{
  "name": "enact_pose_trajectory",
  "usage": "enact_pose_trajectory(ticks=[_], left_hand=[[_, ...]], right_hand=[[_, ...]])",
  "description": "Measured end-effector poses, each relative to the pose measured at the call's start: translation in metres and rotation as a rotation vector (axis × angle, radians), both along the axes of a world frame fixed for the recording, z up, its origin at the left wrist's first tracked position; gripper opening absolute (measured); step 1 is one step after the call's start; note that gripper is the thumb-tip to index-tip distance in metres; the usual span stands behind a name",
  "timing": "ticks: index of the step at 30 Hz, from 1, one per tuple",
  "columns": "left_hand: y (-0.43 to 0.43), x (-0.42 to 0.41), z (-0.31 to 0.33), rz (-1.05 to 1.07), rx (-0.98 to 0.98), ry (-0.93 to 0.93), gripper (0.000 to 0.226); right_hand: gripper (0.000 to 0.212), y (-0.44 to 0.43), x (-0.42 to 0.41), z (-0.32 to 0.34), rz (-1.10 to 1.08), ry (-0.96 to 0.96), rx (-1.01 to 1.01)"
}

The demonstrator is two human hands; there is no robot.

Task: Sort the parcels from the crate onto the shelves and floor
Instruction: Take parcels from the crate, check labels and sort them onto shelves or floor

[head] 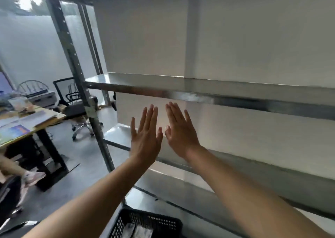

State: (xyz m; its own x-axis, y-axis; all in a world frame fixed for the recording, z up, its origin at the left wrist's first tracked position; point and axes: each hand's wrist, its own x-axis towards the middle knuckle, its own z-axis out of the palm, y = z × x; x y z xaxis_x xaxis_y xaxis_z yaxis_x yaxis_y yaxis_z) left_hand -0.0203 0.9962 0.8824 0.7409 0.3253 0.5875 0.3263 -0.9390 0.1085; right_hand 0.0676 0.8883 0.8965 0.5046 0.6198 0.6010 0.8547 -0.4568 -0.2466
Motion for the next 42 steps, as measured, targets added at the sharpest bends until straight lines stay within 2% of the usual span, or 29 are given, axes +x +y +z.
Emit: enact_pose_trajectory(ticks=[5,9,14,19,25,33,42], left_hand=[[-0.094,0.042,0.009,-0.186,-0.009,0.006,0.062],[-0.186,0.06,0.005,-0.343,0.005,0.002,0.06],[-0.327,0.066,-0.016,-0.523,0.014,0.105,0.06],[-0.483,0.051,-0.028,-0.727,-0.013,0.159,0.06],[-0.638,0.025,-0.05,-0.996,-0.067,0.23,0.06],[-0.777,0.008,-0.098,-1.271,-0.057,0.344,0.059],[-0.907,0.05,-0.174,-1.51,-0.058,0.51,0.061]], right_hand=[[0.061,-0.11,0.017,-0.002,-0.242,0.003,0.005],[0.063,-0.219,0.013,-0.017,-0.435,0.049,-0.082],[0.064,-0.38,-0.005,-0.031,-0.685,0.103,-0.123],[0.063,-0.552,-0.05,-0.041,-0.932,0.195,-0.125],[0.061,-0.727,-0.139,-0.083,-1.271,0.32,-0.093],[0.062,-0.843,-0.231,-0.122,-1.583,0.477,-0.088],[0.062,-0.922,-0.235,-0.19,-1.792,0.726,-0.093]])
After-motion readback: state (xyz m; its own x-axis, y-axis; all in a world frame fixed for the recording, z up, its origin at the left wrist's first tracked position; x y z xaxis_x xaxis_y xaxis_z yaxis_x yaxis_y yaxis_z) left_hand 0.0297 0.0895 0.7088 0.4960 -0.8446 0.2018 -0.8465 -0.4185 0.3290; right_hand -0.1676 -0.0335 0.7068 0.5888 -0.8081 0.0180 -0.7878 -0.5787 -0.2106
